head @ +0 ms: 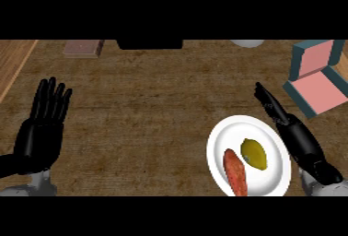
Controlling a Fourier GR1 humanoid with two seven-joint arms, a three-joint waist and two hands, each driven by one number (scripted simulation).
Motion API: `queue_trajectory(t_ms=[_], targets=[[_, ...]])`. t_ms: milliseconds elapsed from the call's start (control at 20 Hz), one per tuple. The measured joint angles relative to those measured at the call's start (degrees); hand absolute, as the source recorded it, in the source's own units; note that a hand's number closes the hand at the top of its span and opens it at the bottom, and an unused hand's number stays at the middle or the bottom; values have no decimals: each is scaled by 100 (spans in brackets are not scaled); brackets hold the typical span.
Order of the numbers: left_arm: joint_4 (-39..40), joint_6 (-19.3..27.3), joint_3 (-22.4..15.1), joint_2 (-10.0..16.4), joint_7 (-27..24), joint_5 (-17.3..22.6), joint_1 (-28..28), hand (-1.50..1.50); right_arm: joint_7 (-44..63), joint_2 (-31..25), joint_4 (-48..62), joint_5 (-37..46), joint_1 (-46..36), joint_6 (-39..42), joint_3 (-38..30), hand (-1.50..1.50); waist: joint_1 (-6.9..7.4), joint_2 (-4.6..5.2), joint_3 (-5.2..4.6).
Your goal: Pick the lemon from the plate and place it in the cardboard box
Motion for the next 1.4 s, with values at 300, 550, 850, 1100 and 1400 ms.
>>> queue_trajectory(t_ms=[300, 550, 850, 1100, 1400], targets=[[155, -131, -583, 452, 417, -821, -177, 0, 539, 550, 209, -272, 808, -615, -137, -150, -166, -11, 12], [300, -300, -959, 629, 710, -1136, -204, 0, 428, 72, 567, 1002, 1214, -1534, -230, -150, -381, -39, 14], [441, -369, -1307, 605, 1099, -1411, -472, 0, 633, -414, 239, 2938, 2064, -2679, 234, -150, -269, -61, -9], [561, -361, -1469, 464, 1198, -1606, -619, 0, 1750, -1019, -1189, 3892, 2840, -2625, 277, -150, -172, -64, -16], [629, -297, -1613, 278, 1269, -1800, -720, 0, 3316, -1636, -3006, 3918, 3324, -1342, 379, -150, -68, -52, -18]])
